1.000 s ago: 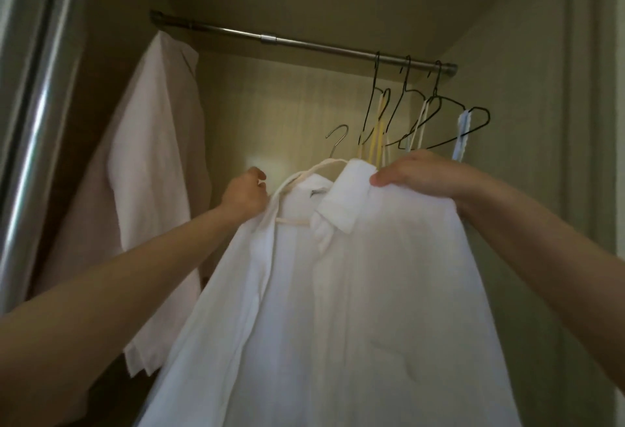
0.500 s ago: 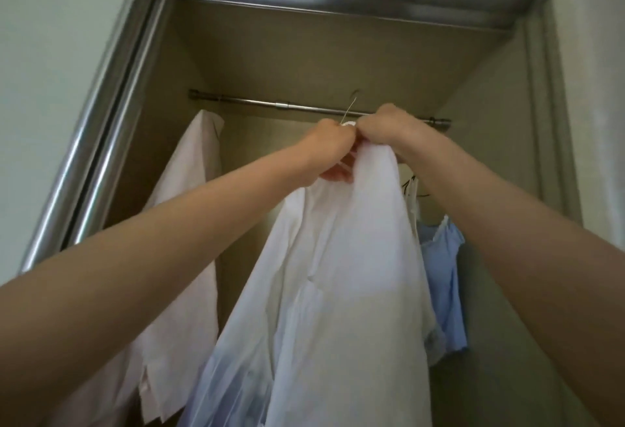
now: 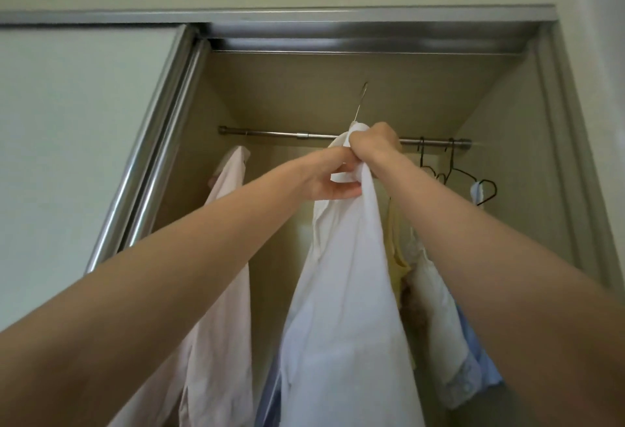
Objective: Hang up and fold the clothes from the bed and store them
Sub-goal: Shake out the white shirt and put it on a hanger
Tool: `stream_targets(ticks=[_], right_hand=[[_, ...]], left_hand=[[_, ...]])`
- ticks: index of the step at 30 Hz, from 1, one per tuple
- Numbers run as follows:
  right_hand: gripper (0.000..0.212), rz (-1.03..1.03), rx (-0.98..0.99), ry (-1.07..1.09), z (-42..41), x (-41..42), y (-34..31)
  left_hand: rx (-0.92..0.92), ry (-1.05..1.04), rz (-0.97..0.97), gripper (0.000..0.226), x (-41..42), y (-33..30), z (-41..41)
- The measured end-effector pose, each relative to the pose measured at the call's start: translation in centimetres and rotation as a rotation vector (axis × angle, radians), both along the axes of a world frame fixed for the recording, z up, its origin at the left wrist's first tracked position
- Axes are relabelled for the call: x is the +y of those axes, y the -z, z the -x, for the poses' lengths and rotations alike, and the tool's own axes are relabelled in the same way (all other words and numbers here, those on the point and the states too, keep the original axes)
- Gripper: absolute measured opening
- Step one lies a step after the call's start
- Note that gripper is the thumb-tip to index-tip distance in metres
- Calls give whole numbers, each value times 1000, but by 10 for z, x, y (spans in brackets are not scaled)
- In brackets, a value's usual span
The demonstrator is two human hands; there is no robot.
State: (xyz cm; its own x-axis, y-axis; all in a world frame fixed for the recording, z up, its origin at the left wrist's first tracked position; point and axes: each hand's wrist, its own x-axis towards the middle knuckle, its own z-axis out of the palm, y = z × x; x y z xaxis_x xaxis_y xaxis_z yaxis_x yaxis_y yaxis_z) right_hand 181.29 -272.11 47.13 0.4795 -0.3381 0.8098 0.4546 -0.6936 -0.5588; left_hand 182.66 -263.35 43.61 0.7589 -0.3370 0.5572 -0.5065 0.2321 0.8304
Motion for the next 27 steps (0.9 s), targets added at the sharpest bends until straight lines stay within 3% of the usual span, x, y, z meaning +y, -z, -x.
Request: stream_targets(ticks=[8,27], right_hand=[[23,8,71,0,-52,14,10],[27,42,-33,28,-212,70,-46]], left_hand=[[126,-16,178,17,-8,9,-50],[-60,-104,183,24,51,-41,-205]])
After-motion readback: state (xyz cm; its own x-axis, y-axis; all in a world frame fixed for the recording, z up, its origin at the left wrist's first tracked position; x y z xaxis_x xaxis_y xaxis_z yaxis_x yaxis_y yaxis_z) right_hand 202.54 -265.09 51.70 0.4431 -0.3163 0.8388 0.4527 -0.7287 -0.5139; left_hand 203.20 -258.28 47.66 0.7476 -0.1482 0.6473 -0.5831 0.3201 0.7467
